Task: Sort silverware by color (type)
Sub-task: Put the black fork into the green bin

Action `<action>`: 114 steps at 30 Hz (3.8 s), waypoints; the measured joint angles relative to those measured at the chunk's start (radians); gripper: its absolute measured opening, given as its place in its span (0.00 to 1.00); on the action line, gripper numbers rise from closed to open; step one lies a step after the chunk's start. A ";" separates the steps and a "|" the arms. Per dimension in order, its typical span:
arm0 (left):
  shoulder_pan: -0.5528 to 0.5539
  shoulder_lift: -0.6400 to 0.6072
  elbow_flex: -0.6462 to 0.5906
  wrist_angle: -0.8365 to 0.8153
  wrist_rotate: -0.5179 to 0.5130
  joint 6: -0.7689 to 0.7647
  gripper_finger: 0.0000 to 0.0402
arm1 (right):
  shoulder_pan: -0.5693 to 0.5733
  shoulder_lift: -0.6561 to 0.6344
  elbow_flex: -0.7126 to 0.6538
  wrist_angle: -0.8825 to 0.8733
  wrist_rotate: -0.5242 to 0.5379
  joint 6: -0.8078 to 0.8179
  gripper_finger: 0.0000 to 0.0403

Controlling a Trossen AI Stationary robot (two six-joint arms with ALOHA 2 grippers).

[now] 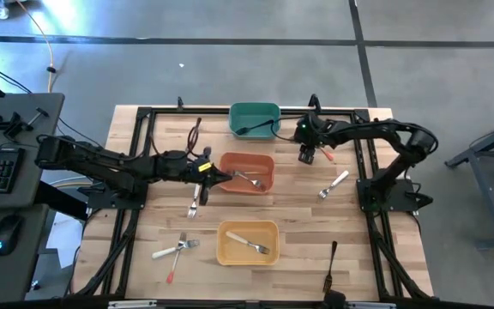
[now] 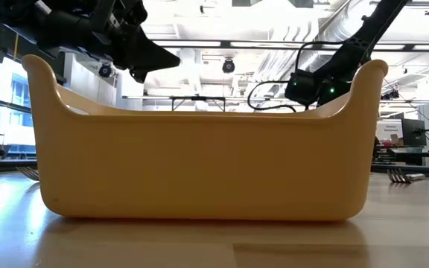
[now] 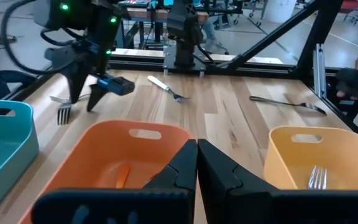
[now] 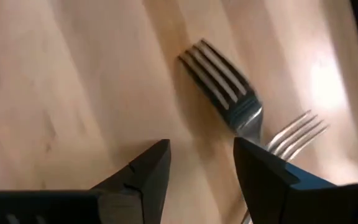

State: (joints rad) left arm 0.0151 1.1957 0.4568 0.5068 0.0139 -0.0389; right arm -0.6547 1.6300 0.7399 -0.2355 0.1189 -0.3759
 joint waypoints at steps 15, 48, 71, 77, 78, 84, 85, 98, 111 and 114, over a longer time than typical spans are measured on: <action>-0.096 0.001 0.000 -0.017 -0.131 0.062 0.01 | -0.001 0.013 -0.003 0.157 0.131 -0.025 0.36; -0.054 0.001 -0.447 0.594 -0.132 0.041 0.01 | -0.049 0.081 0.001 0.213 -0.008 0.019 0.16; -0.054 0.001 -0.446 0.612 -0.142 0.043 0.01 | 0.077 0.011 0.307 -0.264 0.171 0.285 0.00; -0.054 0.001 -0.446 0.601 -0.142 0.040 0.01 | 0.159 0.009 0.463 -0.328 0.278 0.345 0.00; -0.054 0.001 -0.446 0.599 -0.142 0.040 0.01 | 0.176 0.009 0.495 -0.352 0.316 0.354 0.00; -0.054 0.001 -0.446 0.597 -0.154 0.040 0.01 | 0.261 0.009 0.663 -0.391 0.374 0.371 0.00; -0.054 0.001 -0.446 0.597 -0.155 0.040 0.01 | 0.271 0.010 0.683 -0.380 0.373 0.369 0.00; -0.055 0.001 -0.446 0.586 -0.155 0.041 0.01 | 0.201 0.254 0.863 -0.312 0.253 0.328 0.00; -0.055 0.001 -0.446 0.556 -0.156 0.043 0.01 | 0.185 0.468 1.067 -0.391 0.202 0.323 0.00; -0.055 0.001 -0.446 0.555 -0.156 0.042 0.01 | 0.173 0.482 1.065 -0.402 0.202 0.323 0.00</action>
State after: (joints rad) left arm -0.0395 1.1965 0.0109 1.0622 -0.1417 0.0035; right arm -0.4822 2.1123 1.8050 -0.6371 0.3208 -0.0528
